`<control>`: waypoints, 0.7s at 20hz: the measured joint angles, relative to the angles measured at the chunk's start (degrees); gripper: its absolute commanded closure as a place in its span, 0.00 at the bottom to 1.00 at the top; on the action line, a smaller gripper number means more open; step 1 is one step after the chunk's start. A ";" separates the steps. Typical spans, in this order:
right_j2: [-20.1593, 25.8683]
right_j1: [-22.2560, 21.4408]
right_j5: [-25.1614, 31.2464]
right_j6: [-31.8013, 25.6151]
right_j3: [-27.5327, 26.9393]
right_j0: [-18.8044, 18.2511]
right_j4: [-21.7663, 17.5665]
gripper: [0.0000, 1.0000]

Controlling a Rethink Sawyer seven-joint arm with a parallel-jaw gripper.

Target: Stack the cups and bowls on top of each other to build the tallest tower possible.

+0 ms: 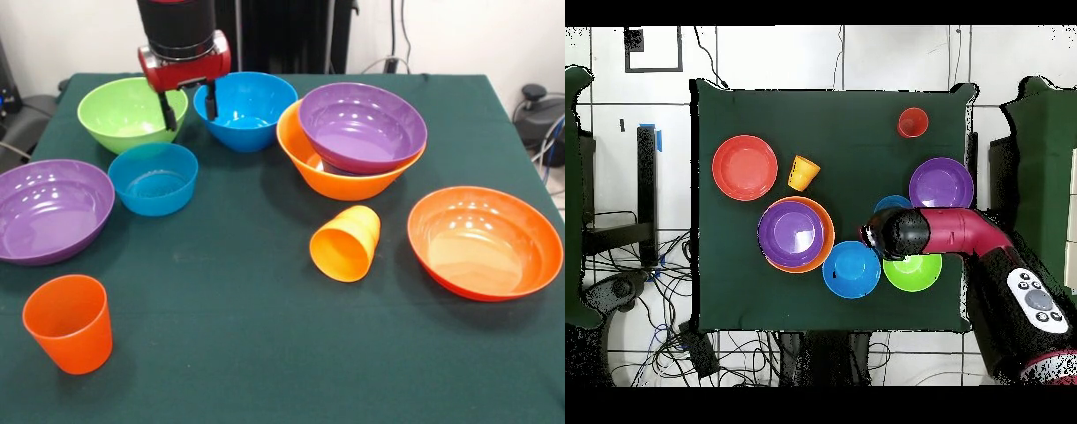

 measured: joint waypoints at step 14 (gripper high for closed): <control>0.92 2.48 -0.01 0.00 -1.90 -1.62 -2.27 0.00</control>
